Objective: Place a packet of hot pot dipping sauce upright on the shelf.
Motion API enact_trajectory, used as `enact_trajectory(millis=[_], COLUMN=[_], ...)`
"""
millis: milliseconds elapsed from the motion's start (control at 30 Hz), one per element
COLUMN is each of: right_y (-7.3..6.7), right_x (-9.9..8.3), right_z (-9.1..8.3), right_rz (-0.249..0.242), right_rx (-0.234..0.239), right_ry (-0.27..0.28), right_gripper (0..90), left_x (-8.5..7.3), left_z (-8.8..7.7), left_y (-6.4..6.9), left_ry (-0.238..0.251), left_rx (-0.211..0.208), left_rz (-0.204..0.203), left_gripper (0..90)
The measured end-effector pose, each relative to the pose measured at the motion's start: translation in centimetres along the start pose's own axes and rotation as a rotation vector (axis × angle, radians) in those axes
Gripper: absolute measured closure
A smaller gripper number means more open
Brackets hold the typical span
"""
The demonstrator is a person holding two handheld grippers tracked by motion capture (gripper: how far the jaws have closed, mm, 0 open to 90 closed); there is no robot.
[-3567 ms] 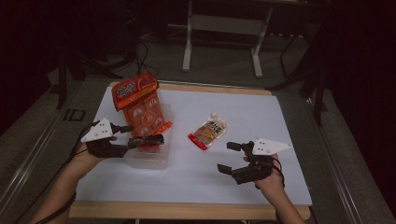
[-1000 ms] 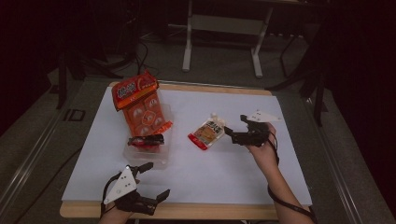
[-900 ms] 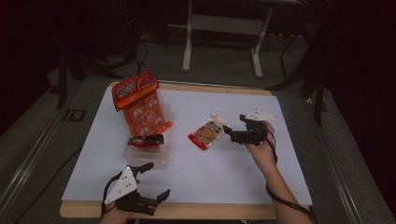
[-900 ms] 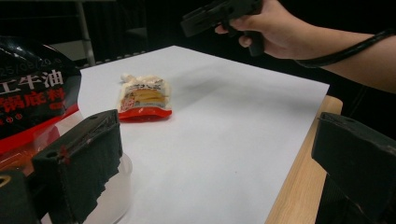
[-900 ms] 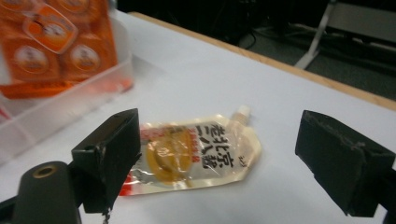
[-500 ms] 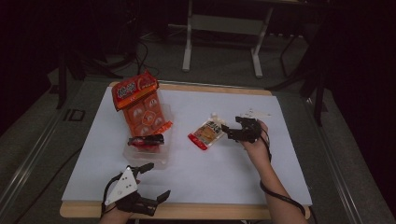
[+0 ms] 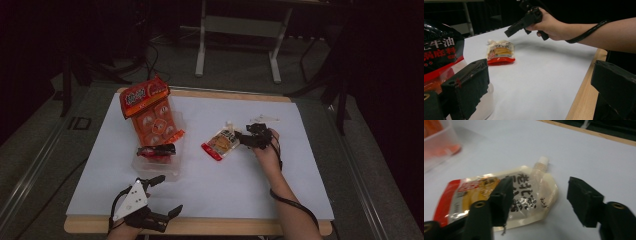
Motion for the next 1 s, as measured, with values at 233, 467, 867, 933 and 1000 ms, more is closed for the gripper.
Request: enact_trajectory(millis=[233,467,867,933,1000], right_y=[0.4,0.8,0.9,0.7,0.6], right_x=[-0.2,-0.6,-1.5,-1.5,-1.7], right_z=[1.4,2.4,3.5,3.5,3.7], right_rz=[0.008,0.016,0.037,0.032,0.044], right_rx=[-0.039,-0.057,-0.054,-0.054,-0.046], right_ry=[-0.032,-0.070,-0.120,-0.123,-0.126], right_gripper=[42.9,51.0,50.9,52.1,52.3], left_x=[0.0,-0.2,-0.3,-0.3,-0.3], left_z=[0.0,0.1,0.2,0.2,0.3], left_y=[0.5,0.4,0.4,0.4,0.5], left_ry=[-0.005,-0.011,-0.013,-0.013,-0.014], left_rx=[-0.013,-0.011,-0.022,-0.022,-0.024], left_rz=[0.011,0.005,-0.003,-0.004,-0.002], left_gripper=[2.3,2.3,2.3,2.3,2.3])
Point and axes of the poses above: each handheld gripper's, and its own axes: z roughly forward along the jaws, x roughly out of its top, y roughly to its right, the point moved 4 cm from there along z, roughly forward along the jaws, and after that the axes turned 7 degrees about -z, right-handed, at the moved point
